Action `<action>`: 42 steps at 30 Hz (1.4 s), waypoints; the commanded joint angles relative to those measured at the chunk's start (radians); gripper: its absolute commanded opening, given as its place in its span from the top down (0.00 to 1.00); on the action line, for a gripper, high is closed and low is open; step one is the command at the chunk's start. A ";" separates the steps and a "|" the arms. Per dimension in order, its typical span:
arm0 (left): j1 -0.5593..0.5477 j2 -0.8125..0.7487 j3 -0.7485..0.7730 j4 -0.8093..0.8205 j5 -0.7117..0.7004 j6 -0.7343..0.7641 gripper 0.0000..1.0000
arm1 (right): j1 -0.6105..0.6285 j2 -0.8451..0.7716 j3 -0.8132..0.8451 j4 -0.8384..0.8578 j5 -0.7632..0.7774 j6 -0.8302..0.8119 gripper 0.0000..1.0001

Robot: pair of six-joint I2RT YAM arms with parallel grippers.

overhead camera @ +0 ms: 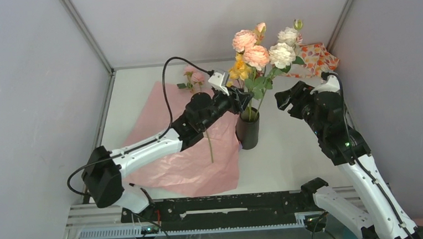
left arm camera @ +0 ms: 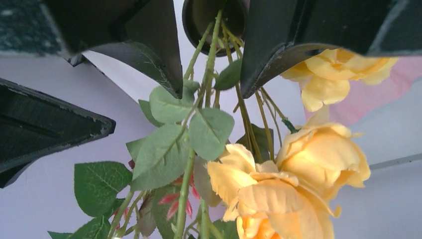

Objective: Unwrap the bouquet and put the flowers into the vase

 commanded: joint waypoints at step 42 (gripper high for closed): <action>0.571 0.596 0.760 -1.085 -0.041 -0.424 0.42 | -0.006 0.012 -0.007 0.049 -0.008 0.020 0.24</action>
